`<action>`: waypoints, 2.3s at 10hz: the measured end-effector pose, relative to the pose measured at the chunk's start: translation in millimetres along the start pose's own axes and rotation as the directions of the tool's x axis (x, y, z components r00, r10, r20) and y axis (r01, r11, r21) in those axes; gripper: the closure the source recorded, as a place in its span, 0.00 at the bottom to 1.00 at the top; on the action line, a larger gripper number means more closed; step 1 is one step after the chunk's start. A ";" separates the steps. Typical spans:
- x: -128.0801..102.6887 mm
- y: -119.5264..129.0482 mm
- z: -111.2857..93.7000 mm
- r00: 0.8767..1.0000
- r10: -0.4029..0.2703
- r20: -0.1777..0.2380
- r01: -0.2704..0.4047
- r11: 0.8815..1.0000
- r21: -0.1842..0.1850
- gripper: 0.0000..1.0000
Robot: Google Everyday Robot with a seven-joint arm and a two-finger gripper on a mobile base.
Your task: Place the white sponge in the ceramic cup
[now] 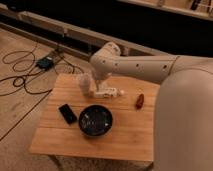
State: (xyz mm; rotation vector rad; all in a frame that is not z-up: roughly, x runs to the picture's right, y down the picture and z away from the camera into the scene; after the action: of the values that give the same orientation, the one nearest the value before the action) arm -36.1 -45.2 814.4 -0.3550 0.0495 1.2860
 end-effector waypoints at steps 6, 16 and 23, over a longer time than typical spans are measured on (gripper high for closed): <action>-29.0 16.3 7.7 0.998 -0.029 0.059 0.029 1.000 -0.008 1.00; -80.0 60.3 53.8 0.990 -0.088 0.113 0.096 0.993 -0.067 1.00; -90.5 75.6 70.3 0.988 -0.096 0.118 0.108 0.989 -0.105 0.67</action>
State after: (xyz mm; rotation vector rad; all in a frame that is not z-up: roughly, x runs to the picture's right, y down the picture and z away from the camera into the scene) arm -144.8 -91.4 884.3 -0.3750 -0.1347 1.2075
